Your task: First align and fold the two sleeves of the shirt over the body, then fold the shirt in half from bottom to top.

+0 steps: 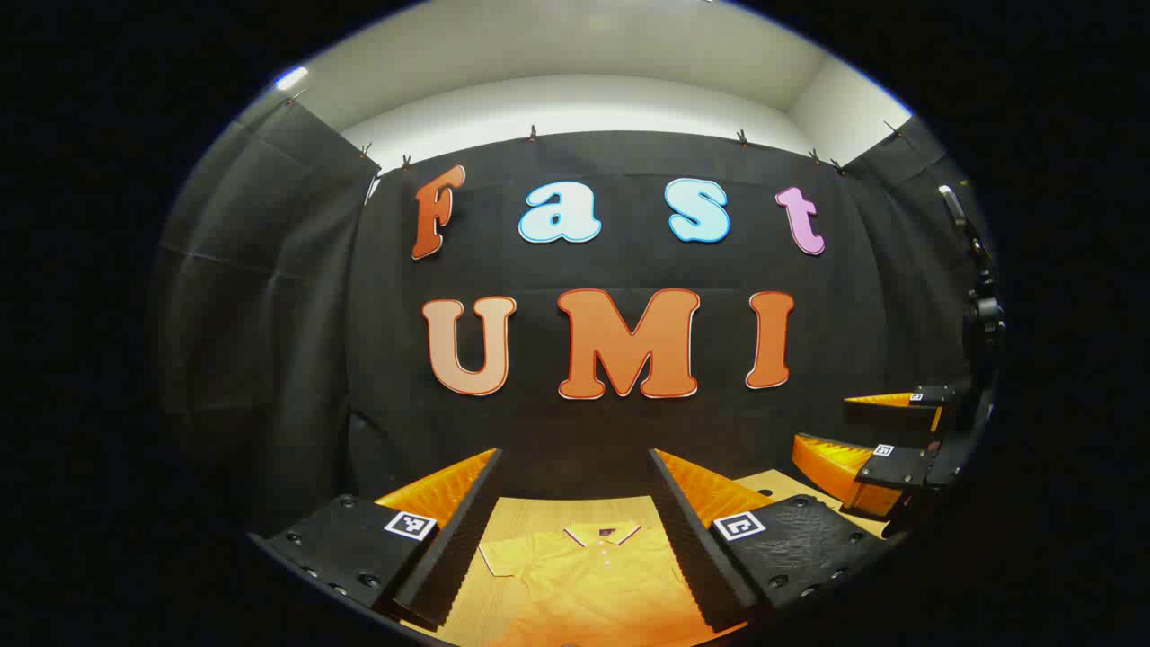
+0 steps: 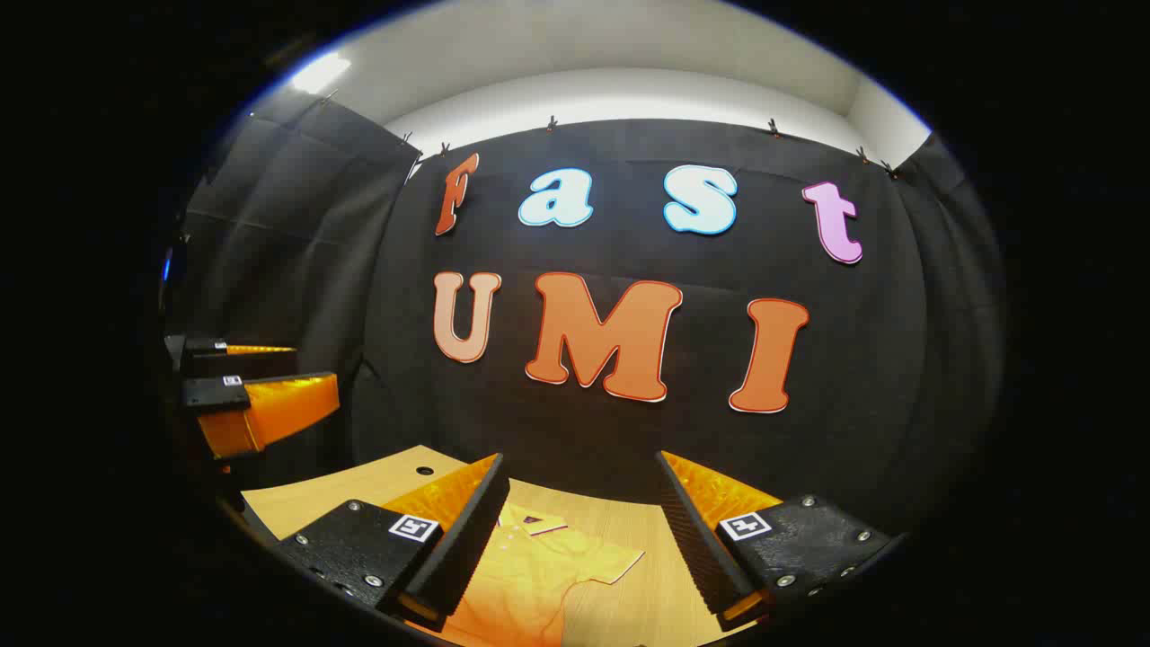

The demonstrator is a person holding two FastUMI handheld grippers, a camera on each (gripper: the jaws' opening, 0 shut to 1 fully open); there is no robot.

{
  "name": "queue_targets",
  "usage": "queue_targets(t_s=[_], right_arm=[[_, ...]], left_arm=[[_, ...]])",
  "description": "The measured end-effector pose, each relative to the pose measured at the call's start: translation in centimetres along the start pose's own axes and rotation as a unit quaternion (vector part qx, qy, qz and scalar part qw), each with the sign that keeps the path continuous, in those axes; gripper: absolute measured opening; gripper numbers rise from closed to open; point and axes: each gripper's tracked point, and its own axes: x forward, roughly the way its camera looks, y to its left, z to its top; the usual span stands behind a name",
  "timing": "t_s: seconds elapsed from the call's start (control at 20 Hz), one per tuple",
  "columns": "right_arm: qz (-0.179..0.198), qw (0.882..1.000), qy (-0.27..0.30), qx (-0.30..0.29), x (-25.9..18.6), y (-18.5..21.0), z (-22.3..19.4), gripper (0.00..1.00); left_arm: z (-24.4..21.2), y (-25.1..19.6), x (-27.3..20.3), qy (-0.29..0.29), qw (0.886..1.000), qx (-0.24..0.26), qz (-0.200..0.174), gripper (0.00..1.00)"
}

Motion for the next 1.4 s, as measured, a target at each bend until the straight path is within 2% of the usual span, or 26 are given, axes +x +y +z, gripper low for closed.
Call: queue_targets(t_s=[0.15,0.4,0.75,1.1,1.4], right_arm=[[0.005,1.000,0.003,0.009,1.2,-0.8,-1.1,0.98],[0.021,1.000,0.013,0.009,3.7,-1.6,-3.9,0.98],[0.051,0.998,0.025,0.029,6.8,-2.1,-6.9,0.98],[0.016,0.995,0.096,0.029,9.7,-4.8,-12.6,0.98],[-0.025,0.982,0.183,0.036,12.0,-5.6,-17.6,0.98]], left_arm=[[-1.3,-0.6,1.8,-0.006,1.000,-0.002,0.015,0.96],[-4.9,-1.5,4.2,0.027,0.999,0.005,0.034,0.96],[-7.3,-0.4,5.6,0.046,0.994,-0.003,0.104,0.96],[-8.5,0.3,6.1,0.046,0.994,0.007,0.100,0.96],[-8.8,2.7,7.1,0.046,0.996,0.022,0.073,0.96]])
